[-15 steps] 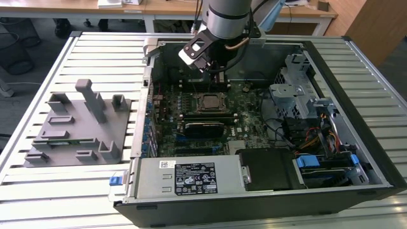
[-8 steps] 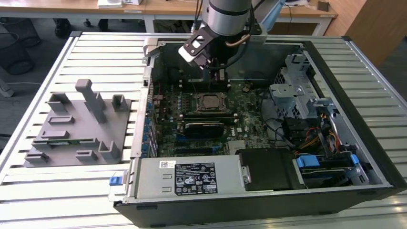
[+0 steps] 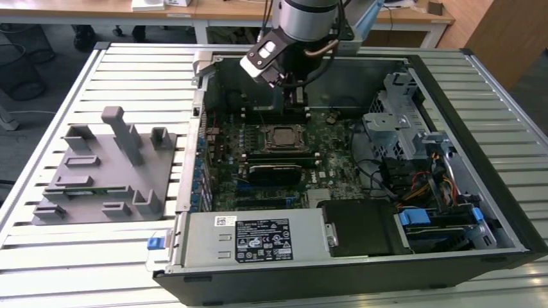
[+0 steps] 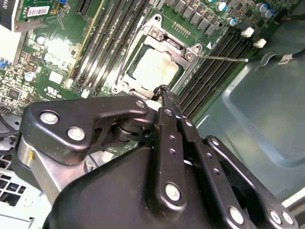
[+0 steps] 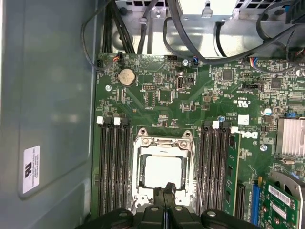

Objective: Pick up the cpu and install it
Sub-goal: 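Install the first cpu locking lever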

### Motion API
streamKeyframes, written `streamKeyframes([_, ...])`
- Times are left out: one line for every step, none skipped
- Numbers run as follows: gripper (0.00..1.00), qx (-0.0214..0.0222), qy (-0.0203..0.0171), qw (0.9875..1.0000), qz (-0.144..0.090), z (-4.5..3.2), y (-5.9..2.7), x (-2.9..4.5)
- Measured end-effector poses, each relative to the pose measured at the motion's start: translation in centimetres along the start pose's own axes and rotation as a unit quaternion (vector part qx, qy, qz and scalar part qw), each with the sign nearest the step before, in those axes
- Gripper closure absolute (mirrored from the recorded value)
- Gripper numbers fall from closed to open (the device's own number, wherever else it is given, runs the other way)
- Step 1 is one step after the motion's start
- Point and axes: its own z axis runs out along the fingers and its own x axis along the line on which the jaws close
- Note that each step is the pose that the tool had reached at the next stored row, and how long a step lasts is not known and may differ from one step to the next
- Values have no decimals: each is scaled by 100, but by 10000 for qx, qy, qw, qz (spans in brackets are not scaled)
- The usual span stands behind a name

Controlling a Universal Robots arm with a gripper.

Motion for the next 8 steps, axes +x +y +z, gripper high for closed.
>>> streamKeyframes([89, 1, -1, 10000, -2, -10, -2, 1])
streamKeyframes([89, 2, 0, 10000, -27, -9, -4, 1])
streamKeyframes([89, 7, -2, 9999, -103, -9, -4, 1])
streamKeyframes([89, 13, -6, 9998, -193, -9, -4, 1])
streamKeyframes([89, 20, -10, 9996, -282, -8, -4, 1])
streamKeyframes([89, 26, -13, 9993, -372, -7, -4, 1])
streamKeyframes([89, 33, -17, 9989, -469, -5, -4, 1])
streamKeyframes([89, 39, -20, 9984, -559, -3, -4, 0])
